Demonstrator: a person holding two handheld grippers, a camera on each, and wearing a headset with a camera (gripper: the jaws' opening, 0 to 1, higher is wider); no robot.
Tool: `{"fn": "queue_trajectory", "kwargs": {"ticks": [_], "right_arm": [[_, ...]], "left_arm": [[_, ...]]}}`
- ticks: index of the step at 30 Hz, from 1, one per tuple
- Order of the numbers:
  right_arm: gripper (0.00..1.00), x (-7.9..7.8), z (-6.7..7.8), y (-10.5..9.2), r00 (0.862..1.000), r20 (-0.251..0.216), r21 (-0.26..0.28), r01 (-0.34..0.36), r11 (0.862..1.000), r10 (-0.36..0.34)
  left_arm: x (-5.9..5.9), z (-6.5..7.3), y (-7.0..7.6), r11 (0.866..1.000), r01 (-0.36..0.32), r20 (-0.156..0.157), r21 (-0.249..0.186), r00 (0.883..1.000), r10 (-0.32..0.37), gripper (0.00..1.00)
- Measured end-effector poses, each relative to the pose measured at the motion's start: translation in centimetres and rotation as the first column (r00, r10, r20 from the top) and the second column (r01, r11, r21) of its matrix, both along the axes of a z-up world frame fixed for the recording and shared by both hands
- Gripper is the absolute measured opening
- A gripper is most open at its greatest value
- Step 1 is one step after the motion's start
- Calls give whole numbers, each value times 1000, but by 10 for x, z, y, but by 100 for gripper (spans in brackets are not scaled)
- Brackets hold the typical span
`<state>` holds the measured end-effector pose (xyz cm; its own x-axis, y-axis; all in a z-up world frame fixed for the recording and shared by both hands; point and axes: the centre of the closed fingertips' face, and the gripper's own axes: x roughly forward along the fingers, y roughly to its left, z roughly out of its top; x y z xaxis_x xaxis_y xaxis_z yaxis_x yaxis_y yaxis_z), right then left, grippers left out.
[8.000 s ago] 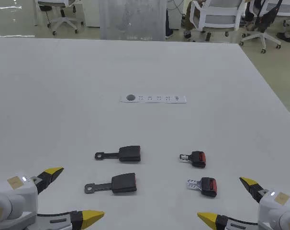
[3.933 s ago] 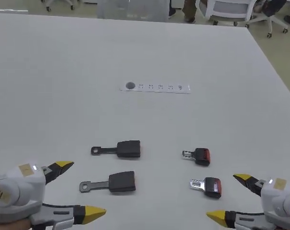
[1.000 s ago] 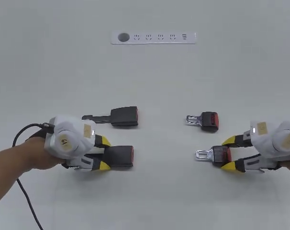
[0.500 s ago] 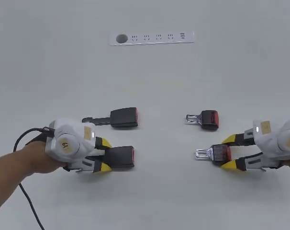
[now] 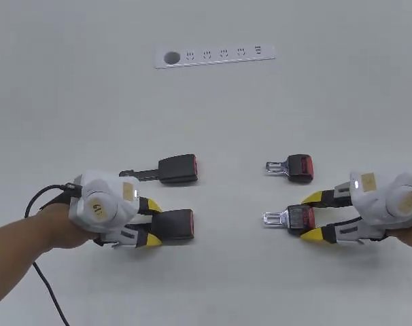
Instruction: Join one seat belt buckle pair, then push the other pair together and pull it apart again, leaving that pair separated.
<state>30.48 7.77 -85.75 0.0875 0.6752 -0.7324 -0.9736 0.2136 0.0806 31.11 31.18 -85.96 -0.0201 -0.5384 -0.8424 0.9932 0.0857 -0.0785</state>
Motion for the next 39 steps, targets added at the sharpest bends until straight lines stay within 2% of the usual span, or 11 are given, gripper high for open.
{"fn": "queue_trajectory", "kwargs": {"ticks": [2, 8, 15, 16, 24, 26, 39], "right_arm": [[34, 1, -3, 3, 1000, 2, 9, -2, 1000, 2], [34, 0, -1, 15, 1000, 6, 41, -7, 999, 7], [34, 2, 1, 38, 1000, 9, 86, -9, 996, 8], [34, 2, 0, 39, 1000, -1, 88, -1, 996, 2], [34, 3, -1, 63, 1000, 12, 125, -12, 992, 10], [34, 4, 0, 70, 1000, 13, 133, -14, 991, 13], [34, 4, 1, 108, 999, 23, 175, -39, 984, 35]], "left_arm": [[0, 0, 0, 1000, 3, 0, 4, 1000, -3, 31], [-1, 0, 0, 1000, -1, -2, 7, 1000, 1, 31], [0, 0, 0, 1000, -1, -6, 13, 1000, 2, 31], [0, 0, 0, 1000, -1, -7, 14, 1000, 1, 31], [0, 0, 0, 1000, 9, -14, 20, 1000, -9, 31], [-1, -1, 0, 1000, 17, -4, 21, 1000, -17, 31], [0, -1, 0, 1000, 8, -14, 25, 1000, -8, 31]]}}
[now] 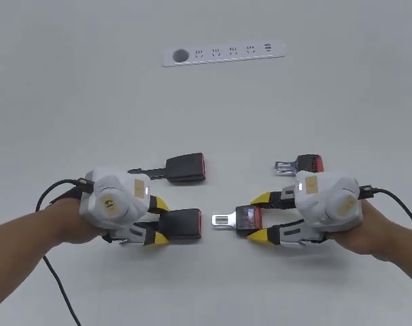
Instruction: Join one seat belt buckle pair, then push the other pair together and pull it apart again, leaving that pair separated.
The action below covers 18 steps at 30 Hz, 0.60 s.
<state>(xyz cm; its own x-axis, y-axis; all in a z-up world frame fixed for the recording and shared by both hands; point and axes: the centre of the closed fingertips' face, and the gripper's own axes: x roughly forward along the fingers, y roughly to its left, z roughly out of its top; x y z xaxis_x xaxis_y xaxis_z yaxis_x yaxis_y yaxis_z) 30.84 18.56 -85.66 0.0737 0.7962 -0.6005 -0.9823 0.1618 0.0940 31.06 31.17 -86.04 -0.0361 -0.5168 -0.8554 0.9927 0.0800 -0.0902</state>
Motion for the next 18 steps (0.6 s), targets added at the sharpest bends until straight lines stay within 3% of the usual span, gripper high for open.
{"fn": "queue_trajectory", "kwargs": {"ticks": [10, 13, 18], "right_arm": [[34, -3, -2, 18, 999, 14, -20, -41, 999, 41], [34, -4, -2, 21, 999, 0, -19, -34, 999, 34], [34, -1, -2, 30, 999, 5, -37, -49, 998, 49]], "left_arm": [[0, 0, 0, 1000, -3, 2, 14, 1000, 3, 31], [1, 1, -1, 1000, -12, -6, 12, 1000, 12, 31], [0, 0, -1, 1000, 4, 6, 29, 1000, -4, 31]]}}
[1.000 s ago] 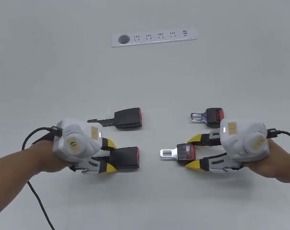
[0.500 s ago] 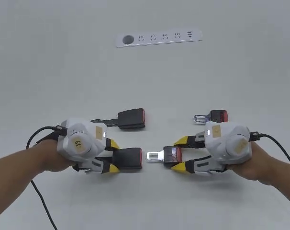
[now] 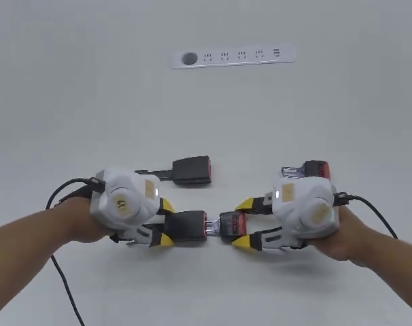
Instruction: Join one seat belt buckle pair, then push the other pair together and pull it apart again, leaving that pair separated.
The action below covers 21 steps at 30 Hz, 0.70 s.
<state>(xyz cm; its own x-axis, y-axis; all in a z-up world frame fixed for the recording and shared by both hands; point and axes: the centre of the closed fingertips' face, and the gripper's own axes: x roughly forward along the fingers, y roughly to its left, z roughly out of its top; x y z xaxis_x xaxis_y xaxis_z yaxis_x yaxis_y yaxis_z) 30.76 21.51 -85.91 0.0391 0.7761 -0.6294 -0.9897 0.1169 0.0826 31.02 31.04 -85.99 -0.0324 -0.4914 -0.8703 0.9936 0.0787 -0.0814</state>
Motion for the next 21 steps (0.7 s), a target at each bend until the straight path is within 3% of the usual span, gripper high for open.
{"fn": "queue_trajectory", "kwargs": {"ticks": [21], "right_arm": [[34, 3, 0, 12, 999, -24, -19, 31, 999, -32]], "left_arm": [[1, 0, 1, 999, -1, 2, 36, 1000, 0, 31]]}}
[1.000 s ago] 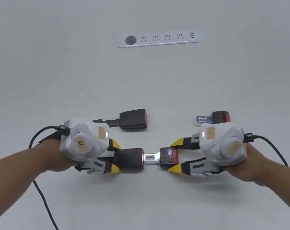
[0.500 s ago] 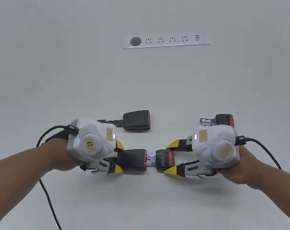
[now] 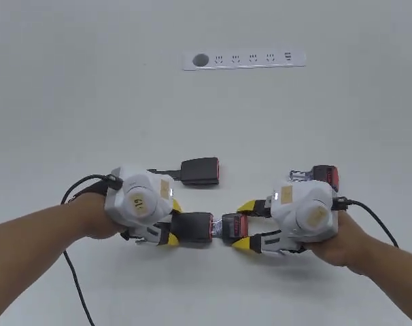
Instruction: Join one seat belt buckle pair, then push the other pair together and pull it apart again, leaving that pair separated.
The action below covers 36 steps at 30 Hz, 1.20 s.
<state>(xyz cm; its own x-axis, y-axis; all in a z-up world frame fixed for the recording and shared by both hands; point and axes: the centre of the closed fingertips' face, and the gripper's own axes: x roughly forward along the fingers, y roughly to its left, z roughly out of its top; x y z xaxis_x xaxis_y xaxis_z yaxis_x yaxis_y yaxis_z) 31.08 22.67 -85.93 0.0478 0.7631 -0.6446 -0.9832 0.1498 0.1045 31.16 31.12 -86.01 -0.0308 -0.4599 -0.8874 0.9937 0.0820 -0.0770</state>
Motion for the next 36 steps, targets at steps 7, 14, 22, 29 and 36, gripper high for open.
{"fn": "queue_trajectory", "kwargs": {"ticks": [7, 14, 22, 29, 36], "right_arm": [[34, 1, 0, 4, 1000, -3, 1, 8, 1000, -8], [34, 2, 1, 7, 1000, -6, 0, 14, 1000, -14], [34, 2, -2, 11, 1000, -11, -22, 13, 1000, -13], [34, 2, -1, 12, 1000, -9, -25, 15, 1000, -15], [34, 3, 0, 13, 1000, -6, -27, 15, 1000, -15]], "left_arm": [[0, 0, 1, 1000, 3, 3, -3, 1000, -3, 31], [-1, 0, 1, 1000, 5, 4, -3, 1000, -5, 31], [-1, -1, 3, 1000, 22, 5, 5, 1000, -22, 31], [0, -1, 2, 1000, 25, 7, 8, 1000, -25, 31], [0, -1, 2, 1000, 15, 13, 5, 1000, -15, 31]]}}
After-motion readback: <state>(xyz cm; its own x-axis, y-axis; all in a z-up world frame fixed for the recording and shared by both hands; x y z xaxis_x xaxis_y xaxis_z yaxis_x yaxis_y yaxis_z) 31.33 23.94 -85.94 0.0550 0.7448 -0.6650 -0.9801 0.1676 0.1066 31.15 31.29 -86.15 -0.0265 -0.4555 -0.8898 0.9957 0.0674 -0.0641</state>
